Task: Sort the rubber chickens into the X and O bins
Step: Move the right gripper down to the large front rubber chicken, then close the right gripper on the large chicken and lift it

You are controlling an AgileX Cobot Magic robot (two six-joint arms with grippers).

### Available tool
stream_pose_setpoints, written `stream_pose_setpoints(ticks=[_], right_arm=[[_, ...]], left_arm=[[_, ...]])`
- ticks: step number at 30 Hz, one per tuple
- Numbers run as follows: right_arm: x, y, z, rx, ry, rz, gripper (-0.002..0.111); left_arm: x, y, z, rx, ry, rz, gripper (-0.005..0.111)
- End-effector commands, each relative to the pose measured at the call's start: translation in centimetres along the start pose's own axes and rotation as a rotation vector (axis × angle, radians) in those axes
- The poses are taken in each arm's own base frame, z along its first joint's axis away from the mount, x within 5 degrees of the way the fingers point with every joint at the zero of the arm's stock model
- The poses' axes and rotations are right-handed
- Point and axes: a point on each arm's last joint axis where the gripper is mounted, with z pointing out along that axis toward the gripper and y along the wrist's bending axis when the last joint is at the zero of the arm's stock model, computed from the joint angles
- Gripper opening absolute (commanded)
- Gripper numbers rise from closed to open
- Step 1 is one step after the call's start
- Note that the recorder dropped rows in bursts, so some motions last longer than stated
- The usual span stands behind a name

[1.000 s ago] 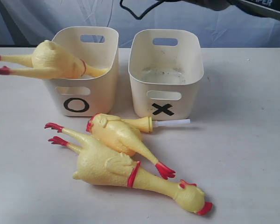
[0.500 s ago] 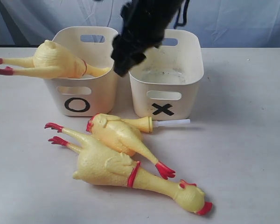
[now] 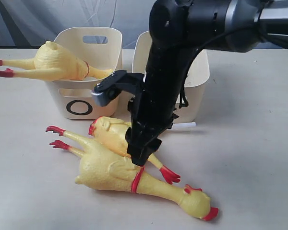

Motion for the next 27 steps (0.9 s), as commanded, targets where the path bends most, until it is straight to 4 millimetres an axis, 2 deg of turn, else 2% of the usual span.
stream_pose_setpoints(ticks=[1,3,6,9,11,17,23,24,25,26,27], right_arm=[[-1.4,1.0,0.7,0.113,-0.042,-0.116,0.056],[-2.2,1.5,0.9,0.132,-0.088,-0.155,0.060],[-3.4,2.3,1.1,0.156,-0.171,-0.196,0.073],[-4.3,2.4,2.0,0.185,-0.216,-0.216,0.084],[-4.7,2.4,2.9,0.181,-0.221,-0.212,0.088],[-4.8,2.0,7.3,0.081,-0.136,-0.162,0.088],[-3.9,2.2,12.8,-0.016,0.048,-0.148,0.088],[-3.6,2.3,13.6,-0.026,0.091,-0.140,0.086],[-3.3,2.4,14.1,-0.039,0.129,-0.144,0.078],[-2.8,2.7,14.7,-0.066,0.191,-0.155,0.064],[-2.4,3.0,15.0,-0.081,0.248,-0.172,0.041]], left_arm=[[-0.2,0.0,-0.1,0.003,-0.023,-0.003,0.000],[-0.2,0.0,-0.1,0.003,-0.023,-0.003,0.000],[-0.2,0.0,-0.1,0.003,-0.023,-0.003,0.000],[-0.2,0.0,-0.1,0.003,-0.023,-0.003,0.000],[-0.2,0.0,-0.1,0.003,-0.023,-0.001,0.000],[-0.2,0.0,-0.1,0.003,-0.023,-0.001,0.000],[-0.2,0.0,-0.1,0.003,-0.023,-0.001,0.000],[-0.2,0.0,-0.1,0.003,-0.023,-0.001,0.000],[-0.2,0.0,-0.1,0.003,-0.023,-0.001,0.000],[-0.2,0.0,-0.1,0.003,-0.023,-0.001,0.000],[-0.2,0.0,-0.1,0.003,-0.023,-0.001,0.000]])
